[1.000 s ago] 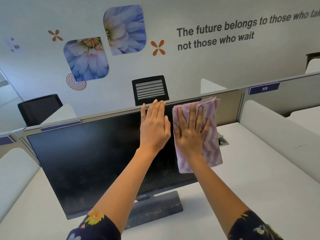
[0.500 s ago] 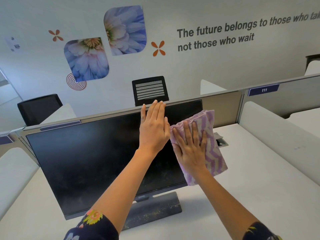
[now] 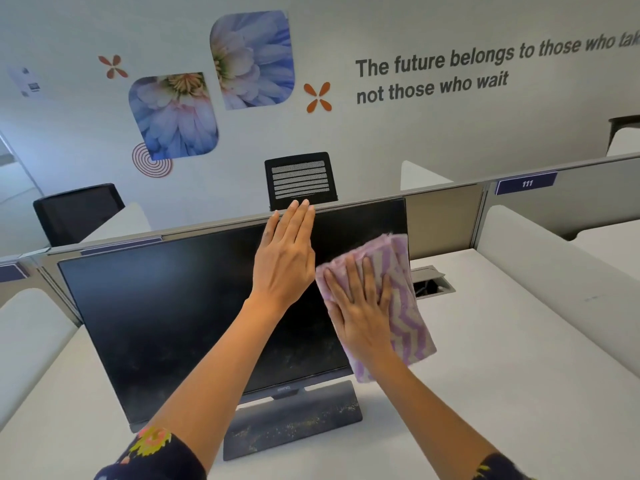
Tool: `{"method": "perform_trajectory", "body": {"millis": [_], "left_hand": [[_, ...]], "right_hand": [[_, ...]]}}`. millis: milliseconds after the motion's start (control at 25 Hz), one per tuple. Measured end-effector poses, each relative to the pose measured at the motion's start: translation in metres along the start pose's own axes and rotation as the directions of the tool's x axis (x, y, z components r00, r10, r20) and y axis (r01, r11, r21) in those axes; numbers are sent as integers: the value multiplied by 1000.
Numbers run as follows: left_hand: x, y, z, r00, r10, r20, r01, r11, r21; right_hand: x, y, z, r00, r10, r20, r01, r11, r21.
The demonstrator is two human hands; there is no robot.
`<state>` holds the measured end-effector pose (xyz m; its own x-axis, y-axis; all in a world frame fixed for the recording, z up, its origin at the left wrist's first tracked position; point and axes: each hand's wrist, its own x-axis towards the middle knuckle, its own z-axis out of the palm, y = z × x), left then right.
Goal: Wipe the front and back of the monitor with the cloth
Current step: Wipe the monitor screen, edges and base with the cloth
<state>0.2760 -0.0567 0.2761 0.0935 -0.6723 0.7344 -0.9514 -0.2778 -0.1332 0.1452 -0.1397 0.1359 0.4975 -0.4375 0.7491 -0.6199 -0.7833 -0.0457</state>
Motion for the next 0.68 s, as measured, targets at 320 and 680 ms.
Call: {"method": "perform_trajectory", "body": {"millis": [320, 680], "left_hand": [[-23, -6, 10, 995, -101, -26, 101, 995, 21], [-27, -5, 28, 994, -97, -44, 99, 994, 56]], "right_hand": [[48, 35, -33, 973, 228, -23, -227, 974, 24], [3, -23, 10, 997, 52, -65, -48, 998, 50]]}}
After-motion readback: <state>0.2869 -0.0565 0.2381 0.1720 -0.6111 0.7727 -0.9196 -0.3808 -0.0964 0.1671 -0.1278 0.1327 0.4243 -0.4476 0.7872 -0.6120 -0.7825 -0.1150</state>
